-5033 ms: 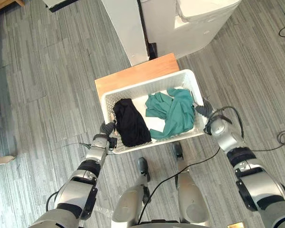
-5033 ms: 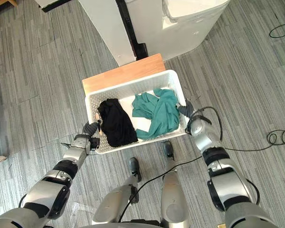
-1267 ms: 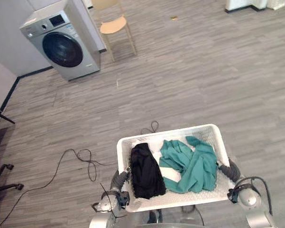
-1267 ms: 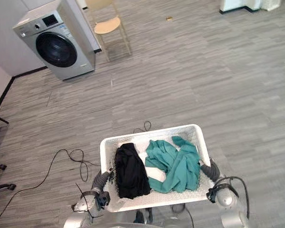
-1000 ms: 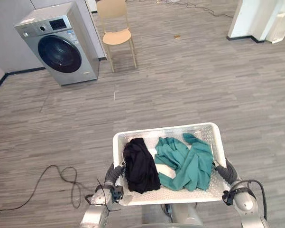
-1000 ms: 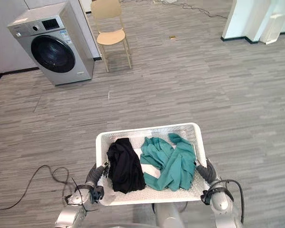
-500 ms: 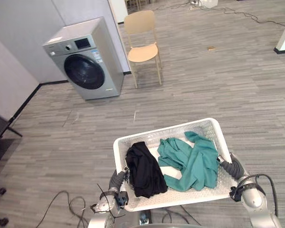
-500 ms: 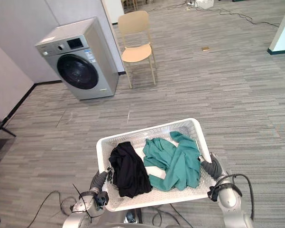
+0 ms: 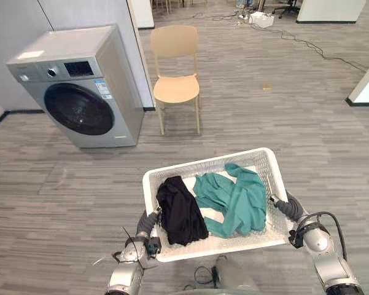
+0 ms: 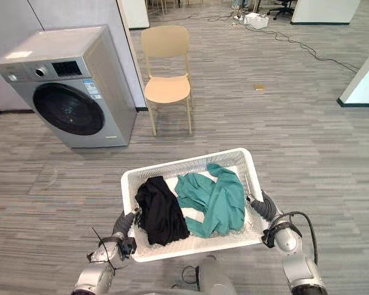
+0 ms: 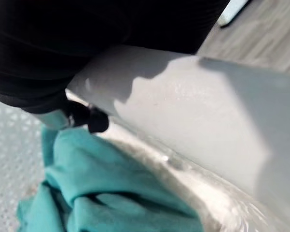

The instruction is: Pick up the laundry basket with both hands and put the clothes into the washing machine.

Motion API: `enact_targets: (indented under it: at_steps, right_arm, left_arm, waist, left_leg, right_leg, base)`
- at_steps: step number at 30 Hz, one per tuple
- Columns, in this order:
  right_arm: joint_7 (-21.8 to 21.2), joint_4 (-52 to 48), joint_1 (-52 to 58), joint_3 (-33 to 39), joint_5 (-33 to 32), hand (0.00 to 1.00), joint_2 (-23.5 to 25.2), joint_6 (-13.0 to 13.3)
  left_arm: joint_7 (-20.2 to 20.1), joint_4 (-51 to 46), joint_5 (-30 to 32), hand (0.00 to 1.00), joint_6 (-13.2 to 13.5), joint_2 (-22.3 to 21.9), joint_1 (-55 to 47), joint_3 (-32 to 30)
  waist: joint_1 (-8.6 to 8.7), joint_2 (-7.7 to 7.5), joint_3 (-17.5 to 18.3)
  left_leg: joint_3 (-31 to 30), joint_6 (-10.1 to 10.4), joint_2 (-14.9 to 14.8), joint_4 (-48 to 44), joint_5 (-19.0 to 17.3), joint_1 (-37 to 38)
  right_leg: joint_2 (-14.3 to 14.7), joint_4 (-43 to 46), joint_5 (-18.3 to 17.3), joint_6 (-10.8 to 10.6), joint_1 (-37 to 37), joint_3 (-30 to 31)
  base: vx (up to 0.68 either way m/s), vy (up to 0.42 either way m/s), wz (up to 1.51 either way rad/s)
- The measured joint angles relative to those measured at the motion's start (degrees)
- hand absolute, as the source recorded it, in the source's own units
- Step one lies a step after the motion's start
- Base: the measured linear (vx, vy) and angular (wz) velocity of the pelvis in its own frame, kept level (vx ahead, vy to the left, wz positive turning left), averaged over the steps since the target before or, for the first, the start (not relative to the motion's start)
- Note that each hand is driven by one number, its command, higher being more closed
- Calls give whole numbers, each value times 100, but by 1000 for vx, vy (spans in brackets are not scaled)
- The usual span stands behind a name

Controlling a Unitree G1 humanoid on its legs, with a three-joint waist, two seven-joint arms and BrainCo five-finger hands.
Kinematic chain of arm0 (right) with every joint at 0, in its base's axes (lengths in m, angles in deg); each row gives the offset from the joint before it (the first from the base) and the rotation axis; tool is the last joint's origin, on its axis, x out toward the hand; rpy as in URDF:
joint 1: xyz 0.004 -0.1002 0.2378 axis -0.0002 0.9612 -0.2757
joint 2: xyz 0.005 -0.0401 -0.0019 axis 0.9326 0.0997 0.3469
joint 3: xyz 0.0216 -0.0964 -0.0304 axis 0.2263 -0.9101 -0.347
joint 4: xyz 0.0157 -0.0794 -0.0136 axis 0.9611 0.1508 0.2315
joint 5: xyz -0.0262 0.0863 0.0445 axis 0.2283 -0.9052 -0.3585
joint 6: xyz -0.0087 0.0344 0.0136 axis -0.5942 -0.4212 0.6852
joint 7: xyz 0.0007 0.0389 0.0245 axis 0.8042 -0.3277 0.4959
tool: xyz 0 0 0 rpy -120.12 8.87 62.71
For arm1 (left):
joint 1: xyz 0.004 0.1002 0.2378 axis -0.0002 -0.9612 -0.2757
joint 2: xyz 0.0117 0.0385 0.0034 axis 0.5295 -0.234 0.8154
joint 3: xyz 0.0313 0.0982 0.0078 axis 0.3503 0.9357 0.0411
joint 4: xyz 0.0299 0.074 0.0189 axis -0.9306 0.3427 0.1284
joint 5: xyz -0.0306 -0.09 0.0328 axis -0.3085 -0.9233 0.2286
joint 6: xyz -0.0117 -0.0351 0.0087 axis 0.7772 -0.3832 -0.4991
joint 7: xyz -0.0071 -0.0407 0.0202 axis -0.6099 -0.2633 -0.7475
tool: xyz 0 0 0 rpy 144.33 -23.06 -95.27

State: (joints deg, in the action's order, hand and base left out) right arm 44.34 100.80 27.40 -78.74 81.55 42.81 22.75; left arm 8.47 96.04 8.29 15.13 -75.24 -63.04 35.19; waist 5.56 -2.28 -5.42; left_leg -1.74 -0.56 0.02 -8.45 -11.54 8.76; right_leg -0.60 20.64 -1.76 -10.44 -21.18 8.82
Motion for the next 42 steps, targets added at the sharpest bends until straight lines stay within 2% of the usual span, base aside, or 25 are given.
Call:
enact_targets:
  at_steps: [1, 2, 4, 5, 7, 9, 11, 13, 16, 18, 19, 20, 21, 22, 24, 26, 29, 30, 33, 34, 36, 38, 40, 41, 42]
  right_arm:
    - [-1, 53, -40, 83, -27, 100, -73, -49]
    - [6, 21, -14, 121, -42, 100, -76, -86]
    - [-72, -140, 251, 253, -45, 100, -105, -193]
    - [-99, -206, 319, 285, -46, 100, -118, -204]
    - [-161, -558, 351, 275, -142, 100, -291, -239]
    - [-165, -787, 307, 208, -152, 100, -497, -232]
    - [-208, -790, 80, 24, -154, 100, -535, -231]
    - [-215, -797, -11, -63, -193, 100, -544, -246]
    - [-221, -681, -168, -189, -344, 100, -748, -258]
    - [-226, -463, -199, -215, -433, 100, -930, -179]
    - [-228, -421, -201, -227, -435, 100, -968, -161]
    - [-251, -347, -243, -283, -433, 100, -971, -156]
    - [-253, -248, -269, -348, -425, 100, -906, -151]
    - [-277, -59, -376, -349, -423, 100, -956, -112]
    - [-316, 145, -599, -375, -433, 100, -931, -120]
    - [-382, 184, -860, -438, -476, 100, -851, -93]
    - [-393, 172, -990, -633, -647, 100, -786, 9]
    - [-392, 169, -1038, -667, -658, 100, -777, 16]
    - [-378, -100, -1102, -672, -778, 100, -687, -68]
    - [-377, -233, -1107, -674, -829, 100, -635, -71]
    - [-269, -243, -1106, -667, -855, 100, -641, -156]
    - [-259, -258, -1096, -658, -862, 100, -658, -220]
    - [-260, -378, -1065, -634, -864, 100, -683, -349]
    - [-257, -590, -1021, -592, -875, 100, -741, -364]
    - [-251, -847, -1015, -575, -892, 100, -881, -363]
  left_arm:
    - [-9, 269, 0, 100, -25, -193, 156, 12]
    - [-24, 265, 11, 100, -59, -230, 170, 17]
    - [-70, 267, 17, 100, -125, -309, 11, 140]
    - [-64, 263, 17, 100, -137, -355, -26, 132]
    - [-59, 98, -32, 100, -133, -453, -202, 102]
    - [-54, -180, -91, 100, -80, -523, -399, 39]
    - [-37, -327, -150, 100, -27, -546, -526, -118]
    - [-1, -380, -190, 100, -26, -534, -534, -190]
    - [-14, -552, -231, 100, -35, -523, -583, -191]
    - [-43, -671, -222, 100, -40, -527, -546, -149]
    - [-43, -671, -220, 100, -52, -527, -530, -139]
    - [-34, -662, -219, 100, -96, -507, -535, -140]
    - [-14, -632, -220, 100, -118, -440, -527, -154]
    - [-22, -641, -219, 100, -124, -432, -445, -154]
    - [-5, -636, -218, 100, -198, -359, -239, -153]
    - [60, -635, -230, 100, -198, -257, -65, -270]
    - [63, -627, -225, 100, -85, 118, 208, -377]
    - [63, -624, -226, 100, -42, 197, 285, -395]
    - [73, -576, -219, 100, 51, 388, 658, -510]
    - [75, -571, -220, 100, 56, 445, 665, -556]
    - [103, -550, -203, 100, 44, 311, 647, -557]
    - [103, -551, -153, 100, 24, 293, 690, -556]
    - [103, -554, -144, 100, 6, 229, 688, -556]
    - [103, -606, -152, 100, 9, 218, 688, -559]
    - [115, -682, -206, 100, 35, 208, 688, -571]
  waist:
    - [-8, 166, -66]
    - [-1, 151, -84]
    - [16, 165, -108]
    - [20, 193, -125]
    - [-37, 285, -203]
    - [-198, 491, -240]
    - [-541, 494, -246]
    - [-650, 496, -247]
    - [-633, 526, -220]
    - [-567, 603, -166]
    - [-556, 614, -158]
    - [-649, 672, -43]
    - [-594, 419, 61]
    - [-484, 353, 58]
    - [-331, 321, 39]
    - [-317, 323, 10]
    - [-305, 342, -7]
    - [-294, 347, -12]
    - [-184, 313, -92]
    - [-194, 190, -90]
    - [-154, 375, -98]
    - [-127, 455, -137]
    - [-112, 540, -189]
    - [-109, 547, -206]
    - [-112, 559, -250]
  left_leg:
    - [-230, 18, -194, -29, -98, 95]
    - [-317, 41, -181, -165, -35, 80]
    - [-623, 226, -173, -1022, 38, 108]
    - [-660, 453, -177, -1502, 92, 27]
    - [-653, 1431, -214, -4122, 910, -947]
    - [-458, 1344, -201, -6149, 864, -1717]
    - [64, 866, -291, -6787, 574, -2407]
    - [529, 499, -481, -6096, 331, -2937]
    - [677, 522, -95, -1673, 412, -2679]
    - [816, 458, 171, -183, 920, -2533]
    - [865, 260, 277, -124, 1077, -2509]
    - [826, -210, 474, -135, 1775, -2397]
    - [924, -312, 739, -169, 1679, -2285]
    - [845, -494, 976, -128, 1503, -2067]
    - [422, -639, 1184, 66, 1399, -1598]
    - [262, -684, 1241, 173, 1367, -1021]
    - [-3, -766, 1006, 184, 1309, -398]
    - [-12, -782, 936, 179, 1276, -345]
    - [-9, -371, 523, -53, 515, -50]
    - [6, -169, 505, -178, 141, 60]
    - [-24, -35, 312, -428, -39, 169]
    - [10, 180, 279, -815, 90, 125]
    - [142, 719, 194, -1627, 413, -25]
    - [251, 1222, 160, -2626, 816, -420]
    - [359, 1386, 9, -3809, 1333, -960]
  right_leg:
    - [133, 308, -263, 81, 37, -145]
    - [141, 508, -458, 215, 12, -154]
    - [43, 1222, -950, 888, 243, -487]
    - [43, 1254, -1019, 1002, 414, -549]
    - [131, 1099, -1226, 1303, 1003, -634]
    - [389, 815, -1393, 1534, 1509, -395]
    - [448, 635, -1598, 1578, 1896, 29]
    - [444, 410, -1682, 1593, 2165, 208]
    - [264, 260, -1899, 1890, 2555, 384]
    - [138, 90, -2266, 1338, 2902, 398]
    - [93, 98, -2359, 1236, 3039, 404]
    - [15, 368, -2430, 1195, 3163, 551]
    - [-211, 890, -2420, 1078, 3033, 666]
    - [-255, 1904, -2061, 390, 2746, 703]
    - [-83, 3755, -884, -349, 2048, 781]
    - [-68, 5056, -1030, 143, 1318, 550]
    - [-488, 4530, -1483, 800, 535, -56]
    - [-504, 4171, -1551, 753, 353, -70]
    - [-398, 1525, -1364, 276, 66, 79]
    - [-400, 779, -608, 530, 162, 128]
    - [-327, 1084, -716, 831, 239, -82]
    - [-351, 1242, -947, 936, 375, -236]
    - [-365, 1119, -1034, 1034, 812, -341]
    - [-415, 995, -1157, 1103, 1092, -383]
    - [-430, 949, -1290, 1165, 1316, -403]
  base:
    - [504, -263, 57]
    - [456, -246, 51]
    - [500, -304, 64]
    - [361, -213, 57]
    - [350, -167, 28]
    - [395, -99, -42]
    - [377, 10, -94]
    - [344, 34, -49]
    - [487, 91, -46]
    - [584, 164, -26]
    - [676, 245, -46]
    - [699, 238, -38]
    - [888, 223, -13]
    - [572, 117, 45]
    - [699, 121, 71]
    - [675, 78, 50]
    - [427, -30, 32]
    - [427, -89, 31]
    - [477, -226, 49]
    - [417, -285, 37]
    - [402, -263, 26]
    - [410, -260, 28]
    - [333, -201, 24]
    - [254, -159, 15]
    - [337, -141, -7]
